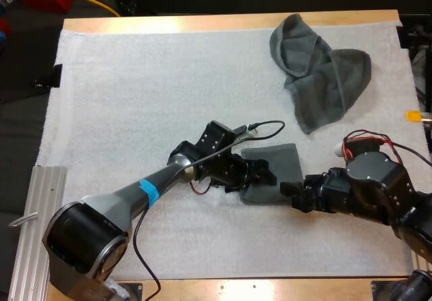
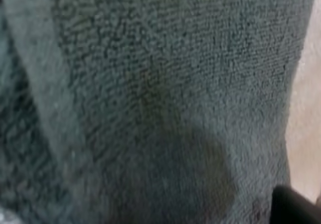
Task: Pick towel from pile, fold and stack
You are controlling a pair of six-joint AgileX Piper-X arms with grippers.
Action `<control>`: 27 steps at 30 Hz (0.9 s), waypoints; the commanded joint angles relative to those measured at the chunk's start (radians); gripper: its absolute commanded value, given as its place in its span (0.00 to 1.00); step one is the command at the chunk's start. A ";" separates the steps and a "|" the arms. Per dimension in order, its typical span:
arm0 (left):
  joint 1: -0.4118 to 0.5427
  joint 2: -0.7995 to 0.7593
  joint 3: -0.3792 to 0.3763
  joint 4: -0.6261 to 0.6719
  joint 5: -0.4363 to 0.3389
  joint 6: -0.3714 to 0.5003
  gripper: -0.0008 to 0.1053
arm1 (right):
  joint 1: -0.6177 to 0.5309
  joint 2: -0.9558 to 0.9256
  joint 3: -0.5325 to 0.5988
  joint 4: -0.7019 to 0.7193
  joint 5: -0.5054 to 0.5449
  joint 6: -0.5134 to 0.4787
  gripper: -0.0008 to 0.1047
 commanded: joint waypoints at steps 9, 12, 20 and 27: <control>-0.007 0.002 -0.007 0.046 0.018 0.119 0.05 | 0.001 -0.006 -0.004 -0.001 0.000 -0.001 0.58; -0.007 -0.005 -0.007 0.099 0.006 0.192 0.01 | 0.001 -0.006 -0.004 -0.001 0.000 -0.001 0.58; 0.050 -0.058 -0.007 0.320 -0.131 0.457 0.01 | 0.001 -0.006 -0.004 -0.001 0.000 0.000 0.58; 0.197 -0.119 -0.007 0.446 -0.189 0.591 0.01 | 0.001 -0.006 -0.004 -0.009 0.000 0.000 0.58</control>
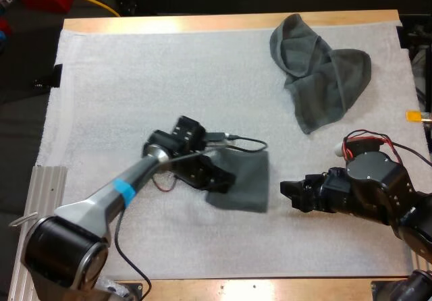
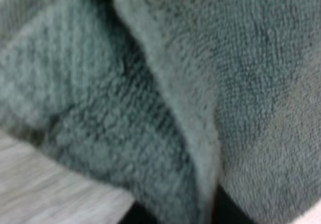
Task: Pick towel from pile, fold and stack
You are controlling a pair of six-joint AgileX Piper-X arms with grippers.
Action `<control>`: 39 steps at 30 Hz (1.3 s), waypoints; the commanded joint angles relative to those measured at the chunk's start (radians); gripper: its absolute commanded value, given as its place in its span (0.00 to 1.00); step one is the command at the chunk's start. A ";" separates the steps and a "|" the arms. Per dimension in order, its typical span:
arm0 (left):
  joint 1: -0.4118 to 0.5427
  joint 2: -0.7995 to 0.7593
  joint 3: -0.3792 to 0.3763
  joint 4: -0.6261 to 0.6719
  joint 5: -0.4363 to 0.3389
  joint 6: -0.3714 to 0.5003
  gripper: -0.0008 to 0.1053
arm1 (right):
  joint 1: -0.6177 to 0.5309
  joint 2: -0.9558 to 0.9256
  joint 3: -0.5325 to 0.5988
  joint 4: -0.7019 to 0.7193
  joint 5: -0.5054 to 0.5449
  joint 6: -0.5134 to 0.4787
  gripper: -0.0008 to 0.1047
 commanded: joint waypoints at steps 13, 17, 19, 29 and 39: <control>0.261 -0.109 -0.007 0.243 -0.357 0.276 0.01 | 0.001 -0.006 -0.004 -0.098 -0.060 0.030 0.58; 0.303 -0.124 -0.007 0.259 -0.477 0.342 0.01 | 0.001 -0.006 -0.004 -0.122 -0.060 0.033 0.58; 0.322 -0.125 -0.007 0.259 -0.523 0.359 0.01 | 0.001 -0.004 -0.004 -0.122 -0.064 0.033 0.58; 0.501 -0.125 -0.007 0.235 -0.581 0.364 0.03 | 0.001 -0.004 -0.004 -0.122 -0.083 0.033 0.58; 0.563 -0.125 -0.007 0.217 -0.691 0.365 0.08 | 0.001 -0.004 -0.004 -0.122 -0.083 0.033 0.58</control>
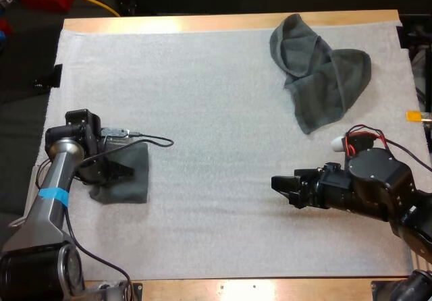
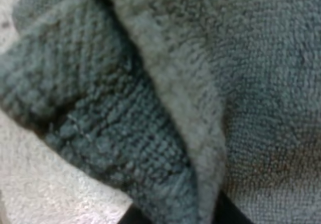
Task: Pick towel from pile, fold and stack
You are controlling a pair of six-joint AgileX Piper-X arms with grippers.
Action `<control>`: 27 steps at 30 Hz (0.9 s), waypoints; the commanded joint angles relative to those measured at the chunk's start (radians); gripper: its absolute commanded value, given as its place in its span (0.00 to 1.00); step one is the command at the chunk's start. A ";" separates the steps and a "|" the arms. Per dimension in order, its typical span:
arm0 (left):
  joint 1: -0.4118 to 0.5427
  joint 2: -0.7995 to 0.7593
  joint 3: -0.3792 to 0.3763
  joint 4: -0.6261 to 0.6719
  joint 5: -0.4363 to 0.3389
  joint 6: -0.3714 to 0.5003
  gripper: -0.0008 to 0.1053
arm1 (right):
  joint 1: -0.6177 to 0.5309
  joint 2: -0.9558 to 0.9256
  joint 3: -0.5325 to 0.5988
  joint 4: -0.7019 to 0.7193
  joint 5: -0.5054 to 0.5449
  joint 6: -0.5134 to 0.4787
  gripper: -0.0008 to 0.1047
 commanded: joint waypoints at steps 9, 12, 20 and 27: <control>0.001 -0.008 -0.007 -0.012 -0.089 0.000 0.08 | 0.001 -0.004 -0.004 -0.009 -0.009 -0.010 0.58; 0.001 -0.008 -0.007 -0.020 -0.090 0.000 0.08 | 0.001 -0.004 -0.004 -0.009 -0.025 -0.010 0.58; 0.001 -0.008 -0.010 -0.066 -0.120 -0.004 0.08 | 0.001 -0.004 -0.004 -0.009 -0.029 -0.010 0.58; 0.017 -0.008 -0.040 -0.081 -0.075 -0.012 0.06 | 0.001 -0.004 -0.004 -0.009 -0.029 -0.010 0.58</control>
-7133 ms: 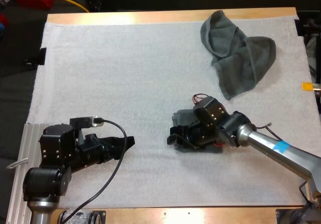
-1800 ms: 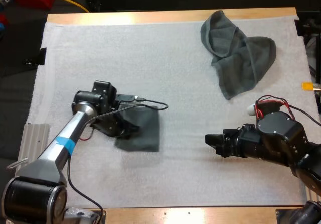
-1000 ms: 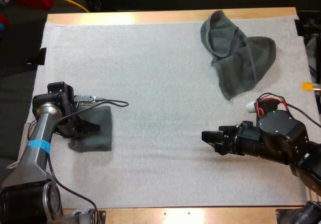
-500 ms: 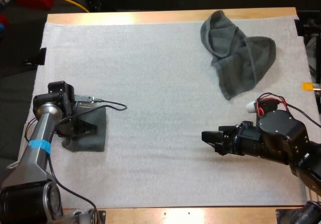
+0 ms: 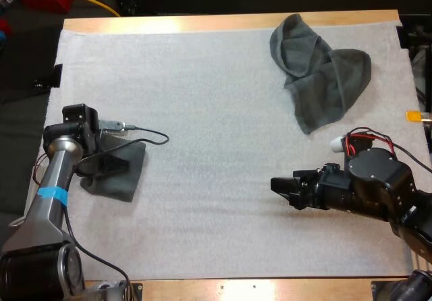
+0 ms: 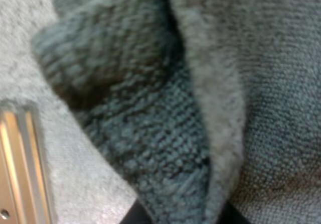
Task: Pick towel from pile, fold and stack
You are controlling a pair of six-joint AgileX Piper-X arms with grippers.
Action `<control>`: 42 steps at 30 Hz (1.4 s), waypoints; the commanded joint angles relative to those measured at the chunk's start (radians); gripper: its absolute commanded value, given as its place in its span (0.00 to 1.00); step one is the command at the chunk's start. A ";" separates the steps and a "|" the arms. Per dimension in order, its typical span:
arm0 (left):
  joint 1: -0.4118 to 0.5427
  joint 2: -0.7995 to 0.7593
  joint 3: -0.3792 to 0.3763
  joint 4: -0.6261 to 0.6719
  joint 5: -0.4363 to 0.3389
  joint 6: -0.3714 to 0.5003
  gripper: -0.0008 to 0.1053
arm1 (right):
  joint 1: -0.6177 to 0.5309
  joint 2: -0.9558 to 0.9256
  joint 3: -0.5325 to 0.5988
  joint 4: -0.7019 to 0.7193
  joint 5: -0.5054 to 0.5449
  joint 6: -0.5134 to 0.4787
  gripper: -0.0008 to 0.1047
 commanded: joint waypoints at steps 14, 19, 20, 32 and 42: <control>0.153 -0.008 -0.028 -0.005 0.177 -0.030 0.06 | 0.001 -0.004 -0.004 -0.009 -0.008 -0.010 0.58; 0.153 -0.008 -0.030 -0.016 0.149 -0.027 0.35 | 0.001 -0.004 -0.004 -0.009 -0.008 -0.010 0.58; 0.153 -0.008 -0.035 -0.015 0.117 -0.028 0.45 | 0.001 -0.004 -0.004 -0.009 -0.008 -0.010 0.58; 0.137 -0.053 -0.190 0.062 0.082 -0.053 0.66 | 0.001 -0.004 -0.004 -0.009 -0.008 -0.010 0.58; -0.015 -0.071 -0.187 0.061 0.074 -0.067 0.66 | 0.001 -0.004 -0.004 -0.009 -0.008 -0.010 0.58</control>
